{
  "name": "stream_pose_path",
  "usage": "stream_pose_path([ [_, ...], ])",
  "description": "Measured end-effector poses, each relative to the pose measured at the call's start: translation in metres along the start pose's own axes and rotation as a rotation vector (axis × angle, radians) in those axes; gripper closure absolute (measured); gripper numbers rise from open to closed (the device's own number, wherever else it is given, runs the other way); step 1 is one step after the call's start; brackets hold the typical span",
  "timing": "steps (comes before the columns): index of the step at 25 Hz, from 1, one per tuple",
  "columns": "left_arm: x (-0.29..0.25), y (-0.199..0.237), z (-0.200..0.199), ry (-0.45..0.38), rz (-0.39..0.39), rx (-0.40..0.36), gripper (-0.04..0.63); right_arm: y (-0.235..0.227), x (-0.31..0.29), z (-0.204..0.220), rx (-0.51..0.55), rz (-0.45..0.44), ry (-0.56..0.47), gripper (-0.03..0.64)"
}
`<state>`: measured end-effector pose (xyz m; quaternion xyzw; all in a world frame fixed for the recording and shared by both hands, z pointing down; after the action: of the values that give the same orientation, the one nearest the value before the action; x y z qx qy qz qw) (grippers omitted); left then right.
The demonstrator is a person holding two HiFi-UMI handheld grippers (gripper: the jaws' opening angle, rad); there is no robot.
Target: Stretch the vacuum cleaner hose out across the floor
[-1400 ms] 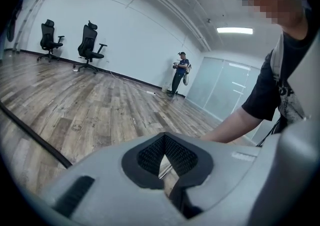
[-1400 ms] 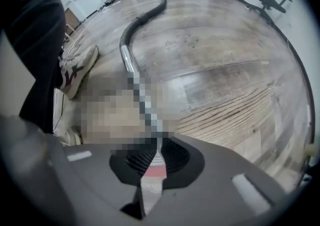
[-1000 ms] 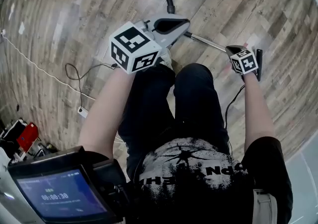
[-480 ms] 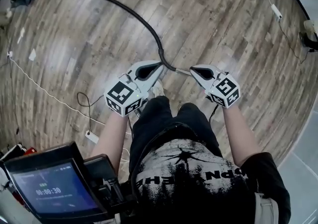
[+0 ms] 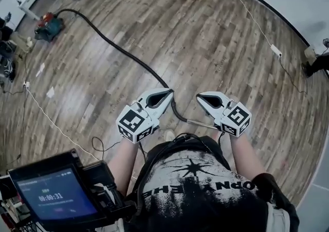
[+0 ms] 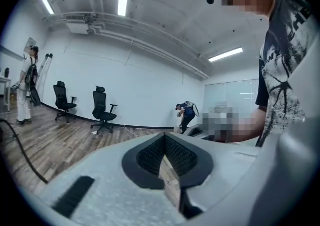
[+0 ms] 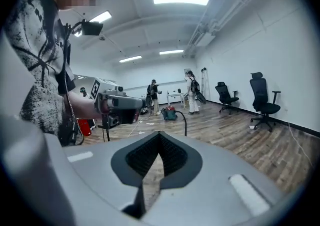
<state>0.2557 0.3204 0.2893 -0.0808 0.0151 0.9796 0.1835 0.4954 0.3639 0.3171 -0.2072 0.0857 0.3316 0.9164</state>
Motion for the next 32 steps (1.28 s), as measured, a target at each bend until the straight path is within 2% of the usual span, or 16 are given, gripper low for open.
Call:
stream_pose_path([
  [4,0.001,0.006,-0.019,-0.032,-0.01,-0.051,0.594,-0.007,-0.003,-0.029,0.04,-0.013,-0.067,0.611],
  [7,-0.008,0.005,-0.025,-0.039,-0.043,-0.06,0.594,-0.02,0.0,-0.038,0.055,-0.037,-0.082,0.611],
  [11,-0.019,-0.026,-0.029,-0.037,-0.114,-0.07,0.595,-0.02,0.028,-0.043,0.121,-0.082,-0.093,0.611],
  [15,-0.038,-0.06,-0.039,-0.054,-0.18,-0.06,0.594,-0.033,0.065,-0.05,0.127,-0.114,-0.107,0.611],
  [21,-0.064,-0.078,-0.064,-0.064,-0.202,-0.065,0.594,-0.049,0.091,-0.081,0.132,-0.18,-0.176,0.611],
  [28,-0.105,-0.129,-0.066,-0.068,-0.251,-0.065,0.594,-0.061,0.14,-0.058,0.174,-0.261,-0.155,0.611],
  [32,-0.118,-0.141,-0.064,-0.072,-0.279,-0.058,0.594,-0.069,0.155,-0.051,0.197,-0.279,-0.125,0.611],
])
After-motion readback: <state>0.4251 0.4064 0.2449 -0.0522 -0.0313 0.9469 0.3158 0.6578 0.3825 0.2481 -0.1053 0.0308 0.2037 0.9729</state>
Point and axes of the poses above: the fingertips, and each gripper's own axes: x backward along the fingers, y to its left, z out of its underside, the point moved 10 cm from there along x, backward along the fingers, and after that the axes turned 11 degrees about -x, right-handed, at the moved point
